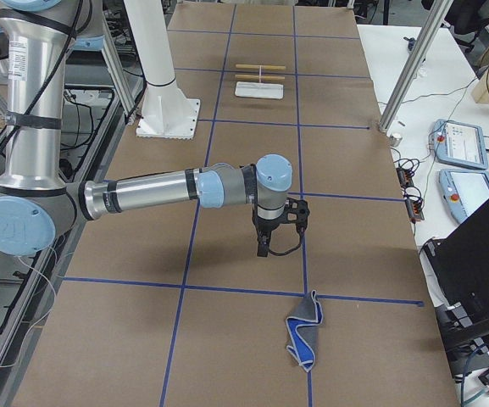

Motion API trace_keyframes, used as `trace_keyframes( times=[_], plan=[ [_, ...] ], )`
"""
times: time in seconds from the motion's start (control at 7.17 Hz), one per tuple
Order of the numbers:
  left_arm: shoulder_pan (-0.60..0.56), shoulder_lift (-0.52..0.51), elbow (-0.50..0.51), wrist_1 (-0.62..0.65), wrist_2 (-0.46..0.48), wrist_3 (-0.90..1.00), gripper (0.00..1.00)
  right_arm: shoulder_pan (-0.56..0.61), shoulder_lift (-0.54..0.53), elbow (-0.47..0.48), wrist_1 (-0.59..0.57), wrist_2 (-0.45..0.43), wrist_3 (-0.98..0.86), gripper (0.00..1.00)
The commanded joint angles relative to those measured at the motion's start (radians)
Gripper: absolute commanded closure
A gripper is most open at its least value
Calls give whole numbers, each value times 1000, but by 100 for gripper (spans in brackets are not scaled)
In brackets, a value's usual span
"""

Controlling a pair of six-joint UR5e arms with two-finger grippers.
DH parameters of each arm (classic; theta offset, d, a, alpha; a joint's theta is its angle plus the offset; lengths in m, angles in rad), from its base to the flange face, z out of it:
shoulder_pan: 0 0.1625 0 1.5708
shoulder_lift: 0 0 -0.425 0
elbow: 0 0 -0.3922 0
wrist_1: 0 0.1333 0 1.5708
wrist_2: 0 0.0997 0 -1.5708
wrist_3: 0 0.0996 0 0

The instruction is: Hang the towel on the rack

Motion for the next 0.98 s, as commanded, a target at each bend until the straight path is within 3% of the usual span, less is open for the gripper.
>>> trace_keyframes(
  times=[0.0, 0.84],
  plan=[
    [0, -1, 0, -1, 1, 0, 2, 0, 3, 3, 4, 22, -5, 0],
    [1, -1, 3, 0, 1, 0, 2, -6, 26, 14, 4, 39, -1, 0]
  ],
)
